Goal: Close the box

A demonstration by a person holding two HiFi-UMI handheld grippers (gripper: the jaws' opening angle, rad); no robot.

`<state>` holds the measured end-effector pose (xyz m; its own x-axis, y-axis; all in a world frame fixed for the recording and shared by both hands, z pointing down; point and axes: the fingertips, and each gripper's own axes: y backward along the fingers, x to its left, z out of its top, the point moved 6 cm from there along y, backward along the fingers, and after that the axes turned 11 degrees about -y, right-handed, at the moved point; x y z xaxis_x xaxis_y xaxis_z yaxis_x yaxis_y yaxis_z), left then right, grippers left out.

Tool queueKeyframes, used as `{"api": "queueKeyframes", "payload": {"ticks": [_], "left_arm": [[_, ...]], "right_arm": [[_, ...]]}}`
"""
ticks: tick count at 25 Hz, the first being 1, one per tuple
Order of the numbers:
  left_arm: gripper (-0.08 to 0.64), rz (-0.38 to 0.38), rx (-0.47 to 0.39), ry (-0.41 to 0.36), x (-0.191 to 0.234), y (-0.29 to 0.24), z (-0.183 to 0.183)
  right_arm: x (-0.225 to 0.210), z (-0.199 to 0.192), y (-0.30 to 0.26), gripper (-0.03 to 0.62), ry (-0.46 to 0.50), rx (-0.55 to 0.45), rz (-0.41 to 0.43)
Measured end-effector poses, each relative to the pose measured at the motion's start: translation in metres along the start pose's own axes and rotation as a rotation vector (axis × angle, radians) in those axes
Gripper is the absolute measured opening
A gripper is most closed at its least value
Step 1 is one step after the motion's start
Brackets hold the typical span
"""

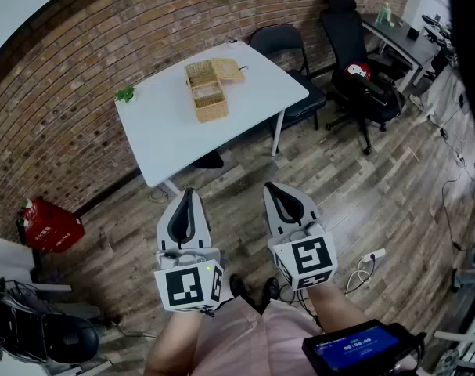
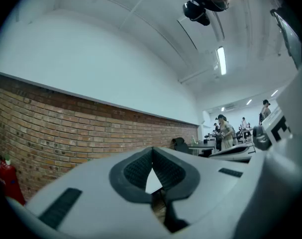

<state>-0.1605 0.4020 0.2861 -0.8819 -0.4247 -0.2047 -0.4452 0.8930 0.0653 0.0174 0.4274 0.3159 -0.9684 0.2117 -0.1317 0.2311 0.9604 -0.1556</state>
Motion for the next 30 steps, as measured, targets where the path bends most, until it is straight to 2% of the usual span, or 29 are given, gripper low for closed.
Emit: {"api": "queueKeyframes", "payload": {"ticks": [6, 9, 10, 11, 22, 30], "left_arm": [[0.011, -0.009, 0.009, 0.008, 0.020, -0.005, -0.008], [0.011, -0.020, 0.012, 0.009, 0.028, -0.008, -0.013], [0.011, -0.026, 0.012, 0.008, 0.031, -0.009, -0.015], [0.011, -0.031, 0.011, 0.006, 0.034, -0.010, -0.017], [0.011, -0.064, 0.028, 0.008, 0.055, -0.037, -0.037], [0.011, -0.080, 0.064, 0.008, 0.051, -0.097, -0.056]], "right_arm": [[0.010, -0.001, -0.017, 0.000, -0.005, 0.001, -0.017], [0.013, -0.002, -0.026, 0.013, -0.056, -0.005, 0.003], [0.014, -0.003, -0.029, 0.151, -0.075, -0.002, 0.019], [0.015, -0.004, -0.032, 0.201, -0.087, -0.003, 0.026], [0.006, -0.005, -0.066, 0.193, -0.090, -0.007, -0.026], [-0.039, -0.009, -0.112, 0.184, -0.111, 0.022, -0.052]]}}
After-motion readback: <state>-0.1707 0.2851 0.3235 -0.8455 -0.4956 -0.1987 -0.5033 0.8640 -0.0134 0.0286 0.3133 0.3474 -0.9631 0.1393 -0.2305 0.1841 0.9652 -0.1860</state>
